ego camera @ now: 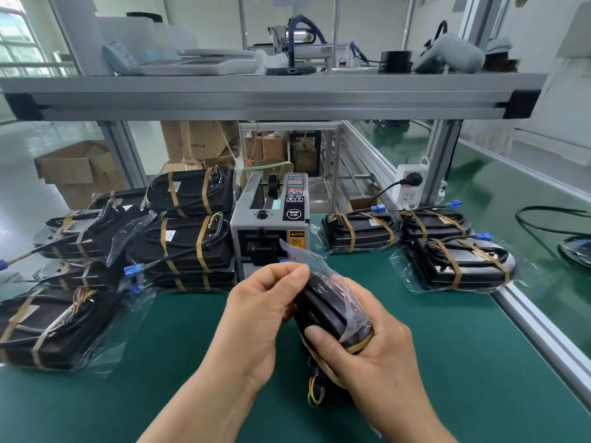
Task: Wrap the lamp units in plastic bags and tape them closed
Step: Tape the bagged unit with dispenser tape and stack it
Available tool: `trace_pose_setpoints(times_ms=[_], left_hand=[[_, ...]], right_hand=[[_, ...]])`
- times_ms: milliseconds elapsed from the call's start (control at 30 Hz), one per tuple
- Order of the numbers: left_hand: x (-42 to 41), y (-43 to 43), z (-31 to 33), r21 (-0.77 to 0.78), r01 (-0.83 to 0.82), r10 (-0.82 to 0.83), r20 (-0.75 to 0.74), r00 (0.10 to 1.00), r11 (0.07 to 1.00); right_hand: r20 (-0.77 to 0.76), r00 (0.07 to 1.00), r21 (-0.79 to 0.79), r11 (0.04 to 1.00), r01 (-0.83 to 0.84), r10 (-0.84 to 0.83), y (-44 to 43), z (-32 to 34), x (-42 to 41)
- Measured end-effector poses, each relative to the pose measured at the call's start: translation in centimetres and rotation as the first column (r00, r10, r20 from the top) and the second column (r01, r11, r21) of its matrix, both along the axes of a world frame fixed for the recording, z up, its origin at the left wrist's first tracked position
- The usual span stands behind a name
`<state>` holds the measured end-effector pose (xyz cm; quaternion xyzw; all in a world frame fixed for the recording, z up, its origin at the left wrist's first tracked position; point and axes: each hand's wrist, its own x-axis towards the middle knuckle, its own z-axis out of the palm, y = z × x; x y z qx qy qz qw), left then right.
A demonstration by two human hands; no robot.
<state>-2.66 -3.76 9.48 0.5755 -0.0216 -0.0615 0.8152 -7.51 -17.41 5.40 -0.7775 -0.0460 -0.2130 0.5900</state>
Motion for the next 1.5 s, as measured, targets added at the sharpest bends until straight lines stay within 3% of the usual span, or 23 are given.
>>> trace_pose_setpoints(times_ms=[133,233,300,400,467,600,667,733,833,1033,1133,1233,1400,1500], left_hand=[[0.6,0.4,-1.9,0.121,-0.107,0.115,-0.06,0.992,0.987],[0.5,1.5,-3.4,0.356,-0.19,0.158,0.117,0.98,0.915],[0.7,2.4,-3.8,0.479,-0.072,-0.04,0.221,0.975,0.875],[1.1,3.1,-3.4,0.508,0.198,-0.354,0.231,0.906,0.838],[1.4,3.6,-2.8,0.47,0.272,-0.417,0.237,0.877,0.84],[1.7,4.9,-1.9,0.46,0.247,-0.388,0.24,0.89,0.853],[2.0,5.3,-1.1,0.639,0.106,-0.373,0.299,0.878,0.762],[2.3,5.2,-0.3,0.814,-0.088,-0.418,0.384,0.823,0.574],[2.6,4.1,0.1,0.903,-0.222,-0.551,0.404,0.73,0.368],[2.0,2.8,-1.5,0.912,-0.297,-0.595,0.41,0.692,0.283],[1.4,2.0,-1.7,0.882,-0.36,-0.599,0.472,0.647,0.306],[0.6,1.4,-2.4,0.824,-0.414,-0.575,0.567,0.59,0.387],[-0.2,1.3,-2.9,0.671,-0.335,-0.375,0.683,0.627,0.661],[-0.8,1.7,-3.6,0.645,-0.381,-0.372,0.725,0.58,0.663]], right_hand=[[0.003,1.0,0.036,0.999,-0.024,0.024,-0.2,0.0,-0.1],[0.029,0.994,0.128,0.986,-0.111,0.108,-0.9,0.4,-0.2],[0.088,0.989,0.246,0.959,-0.14,0.121,-1.2,0.4,-0.2],[0.14,0.977,0.366,0.909,-0.199,0.158,-1.0,-0.2,-0.1],[0.127,0.968,0.367,0.897,-0.248,0.216,-0.9,-0.7,-0.1],[-0.003,0.921,0.313,0.875,-0.369,0.39,-2.7,-0.5,-0.4],[-0.047,0.928,0.281,0.896,-0.343,0.37,-3.9,-0.2,-0.3],[-0.074,0.945,0.263,0.92,-0.289,0.318,-4.6,0.1,0.2],[-0.135,0.938,0.2,0.936,-0.289,0.319,-4.3,0.1,1.1],[-0.201,0.94,0.167,0.956,-0.243,0.274,-3.1,-1.3,0.8],[-0.152,0.974,0.168,0.976,-0.14,0.166,-2.3,-1.7,0.5],[-0.111,0.991,0.159,0.986,-0.051,0.069,-1.6,-1.9,0.8],[-0.127,0.992,0.136,0.991,0.012,0.005,-1.4,-2.3,1.1],[-0.158,0.988,0.169,0.985,0.024,0.003,-1.6,-2.2,1.1]])
